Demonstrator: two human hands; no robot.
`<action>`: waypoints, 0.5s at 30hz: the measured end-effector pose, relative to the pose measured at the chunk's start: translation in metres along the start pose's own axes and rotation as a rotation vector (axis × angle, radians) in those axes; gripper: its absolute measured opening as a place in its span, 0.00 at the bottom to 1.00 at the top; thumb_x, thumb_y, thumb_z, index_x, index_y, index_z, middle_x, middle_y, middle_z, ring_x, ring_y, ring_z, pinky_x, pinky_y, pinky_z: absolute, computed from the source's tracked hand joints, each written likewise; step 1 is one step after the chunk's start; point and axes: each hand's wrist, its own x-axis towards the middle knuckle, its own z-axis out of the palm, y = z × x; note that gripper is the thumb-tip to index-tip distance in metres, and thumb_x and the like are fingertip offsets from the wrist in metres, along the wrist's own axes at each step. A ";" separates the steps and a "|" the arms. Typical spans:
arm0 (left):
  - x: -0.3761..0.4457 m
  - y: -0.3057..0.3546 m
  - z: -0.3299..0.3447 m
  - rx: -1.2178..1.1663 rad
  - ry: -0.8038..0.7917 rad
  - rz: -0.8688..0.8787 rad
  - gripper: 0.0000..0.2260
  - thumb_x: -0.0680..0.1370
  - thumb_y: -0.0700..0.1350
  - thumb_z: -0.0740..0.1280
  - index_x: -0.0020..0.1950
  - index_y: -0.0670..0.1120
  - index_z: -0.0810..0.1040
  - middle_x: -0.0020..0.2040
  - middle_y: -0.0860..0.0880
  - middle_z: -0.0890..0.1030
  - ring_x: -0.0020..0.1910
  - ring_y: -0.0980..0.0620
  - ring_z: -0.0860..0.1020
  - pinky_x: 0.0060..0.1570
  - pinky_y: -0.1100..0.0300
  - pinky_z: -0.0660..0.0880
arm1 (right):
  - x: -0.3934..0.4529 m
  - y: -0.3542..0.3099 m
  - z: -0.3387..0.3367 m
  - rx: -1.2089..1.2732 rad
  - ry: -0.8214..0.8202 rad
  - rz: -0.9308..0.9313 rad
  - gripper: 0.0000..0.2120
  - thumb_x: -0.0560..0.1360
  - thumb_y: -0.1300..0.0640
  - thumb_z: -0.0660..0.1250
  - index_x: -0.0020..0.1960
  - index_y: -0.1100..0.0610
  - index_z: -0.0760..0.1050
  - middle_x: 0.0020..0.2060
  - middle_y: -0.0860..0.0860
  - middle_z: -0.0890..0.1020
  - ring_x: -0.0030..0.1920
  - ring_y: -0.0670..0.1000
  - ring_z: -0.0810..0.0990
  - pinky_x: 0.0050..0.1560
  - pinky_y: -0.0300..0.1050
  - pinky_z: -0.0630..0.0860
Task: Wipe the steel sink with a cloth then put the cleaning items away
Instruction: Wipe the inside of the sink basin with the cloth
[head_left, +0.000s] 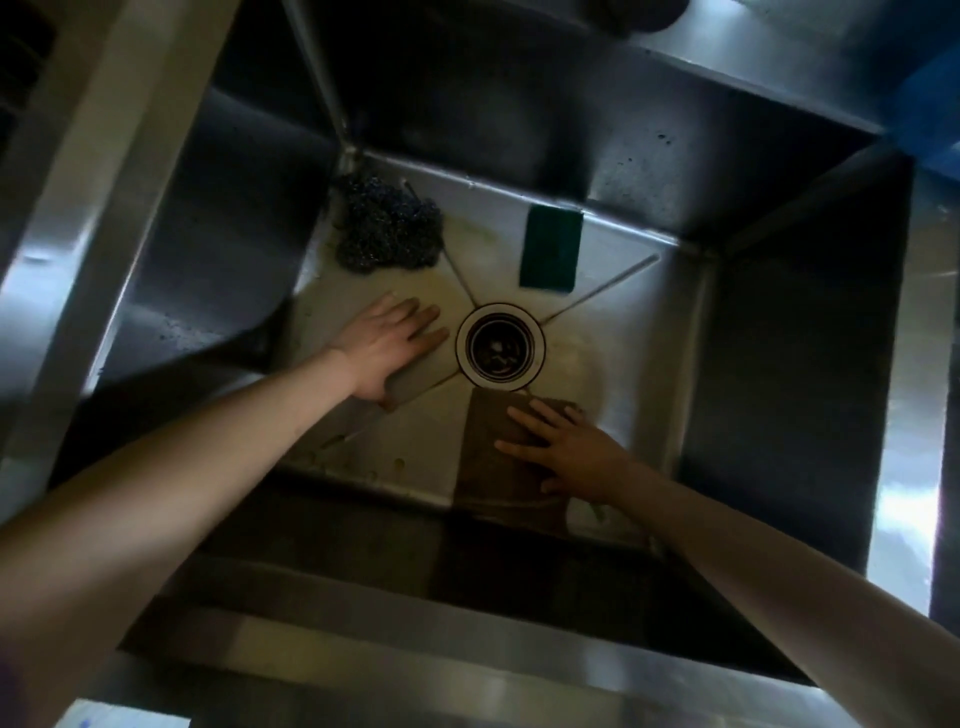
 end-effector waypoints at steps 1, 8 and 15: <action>-0.001 -0.002 0.001 0.001 -0.003 0.002 0.50 0.67 0.62 0.71 0.78 0.51 0.43 0.78 0.45 0.46 0.76 0.43 0.49 0.73 0.48 0.46 | 0.003 0.000 -0.003 0.019 0.009 0.025 0.40 0.76 0.49 0.65 0.76 0.39 0.40 0.77 0.49 0.37 0.76 0.57 0.38 0.73 0.62 0.48; -0.003 -0.007 0.005 0.010 0.009 0.014 0.50 0.66 0.61 0.72 0.78 0.51 0.45 0.78 0.45 0.48 0.76 0.43 0.49 0.73 0.47 0.46 | 0.027 -0.034 -0.013 0.128 0.029 0.075 0.42 0.76 0.53 0.66 0.76 0.40 0.40 0.76 0.50 0.36 0.76 0.60 0.36 0.72 0.66 0.46; -0.010 -0.008 0.008 0.040 0.009 0.006 0.49 0.68 0.61 0.71 0.78 0.50 0.45 0.78 0.45 0.49 0.77 0.43 0.48 0.74 0.47 0.44 | 0.016 -0.034 -0.007 0.044 -0.015 0.002 0.40 0.76 0.51 0.65 0.76 0.40 0.40 0.76 0.48 0.36 0.76 0.58 0.36 0.73 0.64 0.45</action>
